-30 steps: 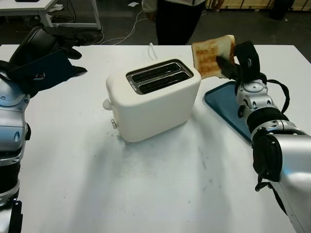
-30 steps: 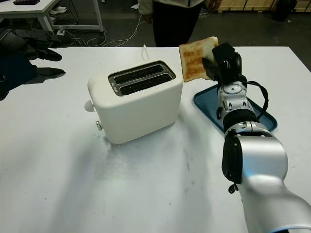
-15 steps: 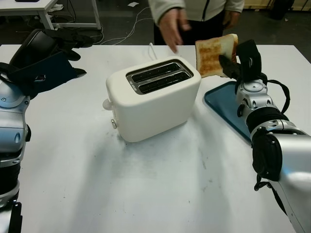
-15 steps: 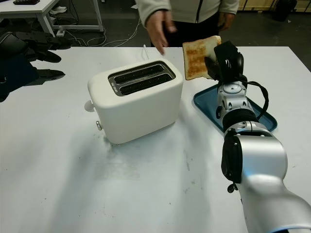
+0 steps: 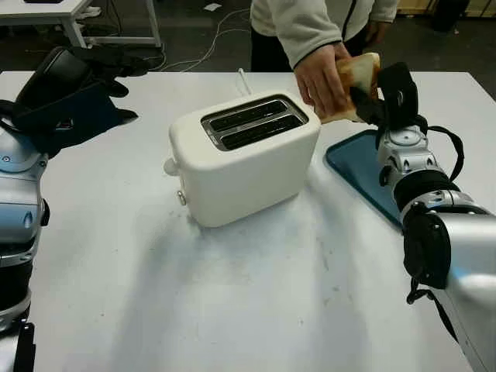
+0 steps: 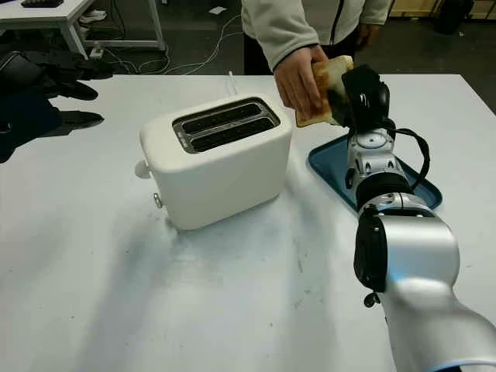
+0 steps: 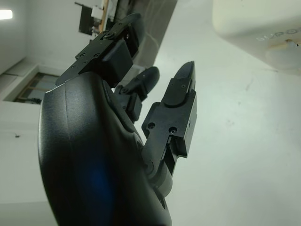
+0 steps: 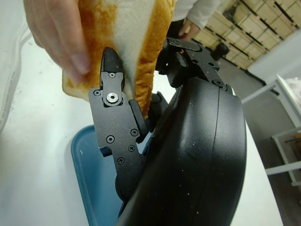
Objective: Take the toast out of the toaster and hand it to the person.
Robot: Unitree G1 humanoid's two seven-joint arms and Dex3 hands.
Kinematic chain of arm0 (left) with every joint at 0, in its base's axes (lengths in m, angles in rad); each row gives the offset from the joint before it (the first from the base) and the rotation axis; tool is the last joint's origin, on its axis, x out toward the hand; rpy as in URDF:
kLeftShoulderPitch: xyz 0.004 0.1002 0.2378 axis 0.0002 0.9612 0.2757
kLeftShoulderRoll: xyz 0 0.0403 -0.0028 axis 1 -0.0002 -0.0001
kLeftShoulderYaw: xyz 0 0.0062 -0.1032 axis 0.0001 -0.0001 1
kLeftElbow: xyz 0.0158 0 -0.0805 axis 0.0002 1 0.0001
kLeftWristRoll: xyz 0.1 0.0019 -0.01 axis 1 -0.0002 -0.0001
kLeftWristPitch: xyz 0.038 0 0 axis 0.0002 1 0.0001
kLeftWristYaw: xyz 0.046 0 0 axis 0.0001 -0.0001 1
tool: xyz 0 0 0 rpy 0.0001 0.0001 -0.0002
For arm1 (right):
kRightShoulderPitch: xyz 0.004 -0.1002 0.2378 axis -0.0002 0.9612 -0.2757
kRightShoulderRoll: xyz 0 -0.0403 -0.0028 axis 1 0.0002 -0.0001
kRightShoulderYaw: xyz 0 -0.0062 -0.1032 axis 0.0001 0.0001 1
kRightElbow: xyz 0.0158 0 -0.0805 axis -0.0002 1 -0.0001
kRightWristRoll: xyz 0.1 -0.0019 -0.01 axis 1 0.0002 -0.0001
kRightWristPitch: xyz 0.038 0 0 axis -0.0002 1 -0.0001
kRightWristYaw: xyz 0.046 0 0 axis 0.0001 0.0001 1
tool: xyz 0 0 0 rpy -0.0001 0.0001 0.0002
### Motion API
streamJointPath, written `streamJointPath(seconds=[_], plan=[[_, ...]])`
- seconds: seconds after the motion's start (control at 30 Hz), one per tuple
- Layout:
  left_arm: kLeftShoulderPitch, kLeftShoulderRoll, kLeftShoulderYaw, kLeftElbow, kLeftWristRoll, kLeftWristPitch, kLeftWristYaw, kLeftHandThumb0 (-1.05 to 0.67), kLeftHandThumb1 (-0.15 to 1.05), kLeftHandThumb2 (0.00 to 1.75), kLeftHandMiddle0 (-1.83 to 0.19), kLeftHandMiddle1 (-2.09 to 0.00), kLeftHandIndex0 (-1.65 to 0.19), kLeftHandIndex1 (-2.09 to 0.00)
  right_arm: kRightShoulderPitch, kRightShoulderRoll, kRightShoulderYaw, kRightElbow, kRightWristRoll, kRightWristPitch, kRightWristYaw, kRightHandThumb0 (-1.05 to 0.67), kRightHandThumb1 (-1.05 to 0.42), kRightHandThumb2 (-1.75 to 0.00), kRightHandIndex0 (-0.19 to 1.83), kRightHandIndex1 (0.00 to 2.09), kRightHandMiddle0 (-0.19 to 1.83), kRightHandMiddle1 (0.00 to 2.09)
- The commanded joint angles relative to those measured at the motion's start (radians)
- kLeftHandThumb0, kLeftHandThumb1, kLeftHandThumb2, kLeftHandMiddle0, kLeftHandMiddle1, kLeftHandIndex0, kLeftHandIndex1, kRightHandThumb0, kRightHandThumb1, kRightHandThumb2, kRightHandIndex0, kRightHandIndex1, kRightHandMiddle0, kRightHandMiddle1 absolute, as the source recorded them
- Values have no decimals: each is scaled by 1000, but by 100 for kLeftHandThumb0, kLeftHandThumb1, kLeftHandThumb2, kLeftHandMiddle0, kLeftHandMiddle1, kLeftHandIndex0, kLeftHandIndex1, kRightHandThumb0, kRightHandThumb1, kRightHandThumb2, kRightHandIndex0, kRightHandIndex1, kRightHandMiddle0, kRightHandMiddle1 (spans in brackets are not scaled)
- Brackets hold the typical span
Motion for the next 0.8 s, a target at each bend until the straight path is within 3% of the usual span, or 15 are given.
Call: streamJointPath(seconds=[0.0,0.77], plan=[[-5,3,-7,-1,3,-2,1,8,89,0,-44,-71,-68,-1,-24,-7,-3,-13,7,-18,6,-18,-92,-32,71,175,42,175],[-8,-6,-2,13,-4,-24,6,7,88,0,-43,-77,-70,-1,-22,-13,23,-12,-13,-24,17,-22,-92,-31,75,175,48,175]])
